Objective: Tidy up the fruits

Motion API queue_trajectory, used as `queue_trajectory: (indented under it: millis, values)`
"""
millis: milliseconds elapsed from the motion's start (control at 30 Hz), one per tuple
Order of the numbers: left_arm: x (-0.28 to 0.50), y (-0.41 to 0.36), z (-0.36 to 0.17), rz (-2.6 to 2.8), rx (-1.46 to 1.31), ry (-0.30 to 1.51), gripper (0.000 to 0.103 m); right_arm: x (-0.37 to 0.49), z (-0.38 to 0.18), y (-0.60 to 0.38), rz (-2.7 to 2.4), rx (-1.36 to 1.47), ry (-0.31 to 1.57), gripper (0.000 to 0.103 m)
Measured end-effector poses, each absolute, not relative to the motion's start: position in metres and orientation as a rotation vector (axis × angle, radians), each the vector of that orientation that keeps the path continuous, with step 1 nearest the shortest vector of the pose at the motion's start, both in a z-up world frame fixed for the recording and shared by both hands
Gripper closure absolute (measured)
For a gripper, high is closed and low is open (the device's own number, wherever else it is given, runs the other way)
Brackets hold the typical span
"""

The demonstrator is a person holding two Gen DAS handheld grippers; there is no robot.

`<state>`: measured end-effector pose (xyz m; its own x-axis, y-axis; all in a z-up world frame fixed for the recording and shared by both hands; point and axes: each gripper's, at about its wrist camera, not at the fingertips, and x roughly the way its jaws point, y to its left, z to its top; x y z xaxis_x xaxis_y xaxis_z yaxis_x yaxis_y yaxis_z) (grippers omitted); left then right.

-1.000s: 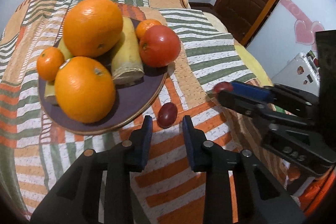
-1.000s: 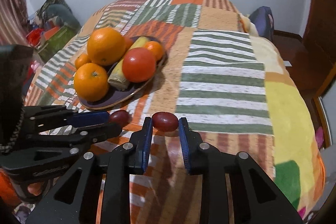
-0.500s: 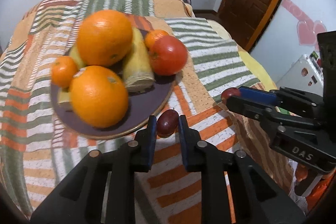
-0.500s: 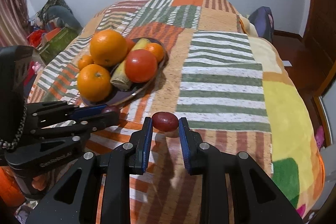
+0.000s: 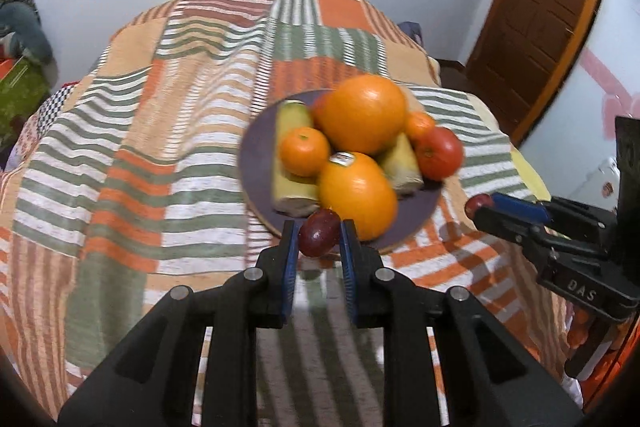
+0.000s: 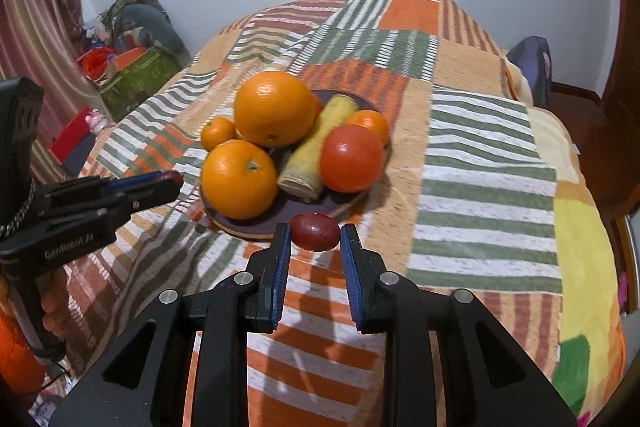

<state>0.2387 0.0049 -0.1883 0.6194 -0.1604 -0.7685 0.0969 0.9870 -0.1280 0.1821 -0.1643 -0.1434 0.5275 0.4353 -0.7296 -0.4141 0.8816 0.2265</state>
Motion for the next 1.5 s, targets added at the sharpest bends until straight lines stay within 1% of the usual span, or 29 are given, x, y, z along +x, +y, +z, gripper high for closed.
queue_trajectory:
  millis: [367, 733, 833, 867, 900, 933, 1000, 1133, 1267, 1333, 1400, 1500]
  values:
    - [0.263, 0.009, -0.213, -0.137, -0.077, 0.946, 0.083, 0.196, -0.153, -0.140, 0.527, 0.009, 0.896, 0.080]
    - [0.270, 0.008, -0.222, -0.146, -0.083, 0.962, 0.083, 0.203, -0.163, -0.132, 0.527, -0.009, 0.919, 0.079]
    - [0.272, 0.008, -0.226, -0.138, -0.093, 0.985, 0.080, 0.203, -0.163, -0.131, 0.526, -0.009, 0.922, 0.078]
    - [0.272, 0.009, -0.227, -0.135, -0.097, 0.991, 0.073, 0.204, -0.163, -0.131, 0.529, -0.009, 0.925, 0.075]
    - [0.272, 0.010, -0.227, -0.123, -0.103, 0.991, 0.069, 0.204, -0.163, -0.131, 0.532, -0.008, 0.927, 0.069]
    - [0.271, 0.010, -0.227, -0.117, -0.105, 0.987, 0.069, 0.203, -0.163, -0.131, 0.529, -0.007, 0.928, 0.064]
    - [0.269, 0.011, -0.226, -0.118, -0.108, 0.982, 0.067, 0.203, -0.163, -0.131, 0.516, -0.013, 0.924, 0.062]
    - [0.261, 0.013, -0.218, -0.108, -0.116, 0.962, 0.066, 0.201, -0.158, -0.135, 0.507, 0.000, 0.920, 0.062]
    - [0.250, 0.015, -0.200, -0.096, -0.111, 0.918, 0.066, 0.193, -0.140, -0.141, 0.501, 0.004, 0.879, 0.062]
    - [0.241, 0.013, -0.185, -0.092, -0.096, 0.881, 0.064, 0.189, -0.129, -0.142, 0.499, 0.000, 0.856, 0.062]
    - [0.229, 0.011, -0.167, -0.084, -0.080, 0.832, 0.059, 0.182, -0.116, -0.144, 0.494, -0.003, 0.823, 0.062]
    - [0.211, 0.009, -0.137, -0.087, -0.082, 0.757, 0.059, 0.169, -0.094, -0.149, 0.491, 0.008, 0.766, 0.062]
